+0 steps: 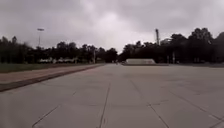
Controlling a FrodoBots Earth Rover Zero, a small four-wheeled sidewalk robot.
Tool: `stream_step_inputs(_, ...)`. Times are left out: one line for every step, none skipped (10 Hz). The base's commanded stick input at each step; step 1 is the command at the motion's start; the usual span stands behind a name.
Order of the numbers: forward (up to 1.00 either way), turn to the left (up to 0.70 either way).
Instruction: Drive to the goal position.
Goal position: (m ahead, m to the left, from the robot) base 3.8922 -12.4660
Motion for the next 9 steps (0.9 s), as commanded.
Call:
stream_step_inputs(0.70, 0.00)
stream_step_inputs(0.70, 0.00)
stream_step_inputs(0.70, 0.00)
stream_step_inputs(0.70, 0.00)
stream_step_inputs(0.70, 0.00)
stream_step_inputs(0.70, 0.00)
stream_step_inputs(0.70, 0.00)
stream_step_inputs(0.70, 0.00)
stream_step_inputs(0.70, 0.00)
